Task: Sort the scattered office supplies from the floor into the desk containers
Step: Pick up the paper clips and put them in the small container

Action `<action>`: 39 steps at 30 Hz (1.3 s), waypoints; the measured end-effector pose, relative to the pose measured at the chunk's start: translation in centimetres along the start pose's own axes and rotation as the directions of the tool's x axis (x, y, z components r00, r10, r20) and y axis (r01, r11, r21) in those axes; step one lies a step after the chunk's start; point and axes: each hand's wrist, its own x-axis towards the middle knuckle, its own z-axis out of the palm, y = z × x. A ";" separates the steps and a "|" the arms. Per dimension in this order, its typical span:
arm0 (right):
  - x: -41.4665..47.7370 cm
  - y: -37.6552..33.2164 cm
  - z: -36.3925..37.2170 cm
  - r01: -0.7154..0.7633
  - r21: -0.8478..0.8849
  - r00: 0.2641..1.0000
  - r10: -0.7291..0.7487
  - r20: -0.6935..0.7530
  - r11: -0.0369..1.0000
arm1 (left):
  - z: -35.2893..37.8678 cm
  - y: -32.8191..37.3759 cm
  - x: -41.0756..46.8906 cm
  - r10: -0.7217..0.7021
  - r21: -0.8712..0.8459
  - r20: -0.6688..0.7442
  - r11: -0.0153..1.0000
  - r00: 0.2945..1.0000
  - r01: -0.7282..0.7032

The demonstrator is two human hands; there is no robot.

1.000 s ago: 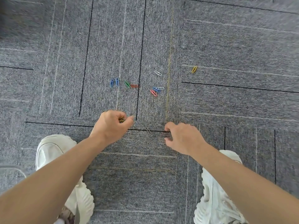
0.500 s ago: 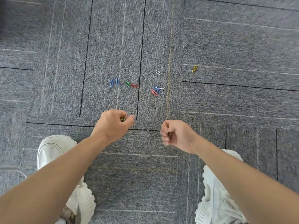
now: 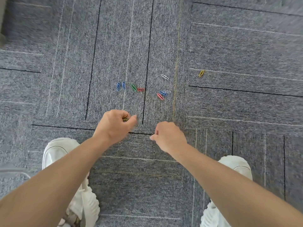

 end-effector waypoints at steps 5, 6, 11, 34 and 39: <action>0.4 -0.1 -0.7 0.062 0.145 0.981 -0.087 0.175 0.988 | -0.5 -0.5 0.0 -0.001 0.014 -0.035 1.000 0.999 0.002; 0.2 0.2 -1.2 0.059 0.315 0.969 -0.129 0.209 0.947 | -0.5 -0.7 0.0 0.000 0.011 -0.029 1.000 1.000 0.001; -0.5 1.9 -3.4 -0.298 0.951 0.926 -0.214 0.310 0.086 | -0.5 -1.5 0.0 -0.004 0.041 -0.006 0.999 1.000 0.005; 7.9 -0.5 -7.8 -0.116 0.227 0.968 0.162 -0.194 0.967 | -0.6 -1.5 0.6 -0.033 0.010 -0.005 0.999 0.999 0.033; 7.4 -0.4 -7.9 -0.113 0.183 0.959 0.155 -0.236 0.977 | -0.8 -2.0 0.5 -0.020 0.004 -0.001 1.000 1.000 0.020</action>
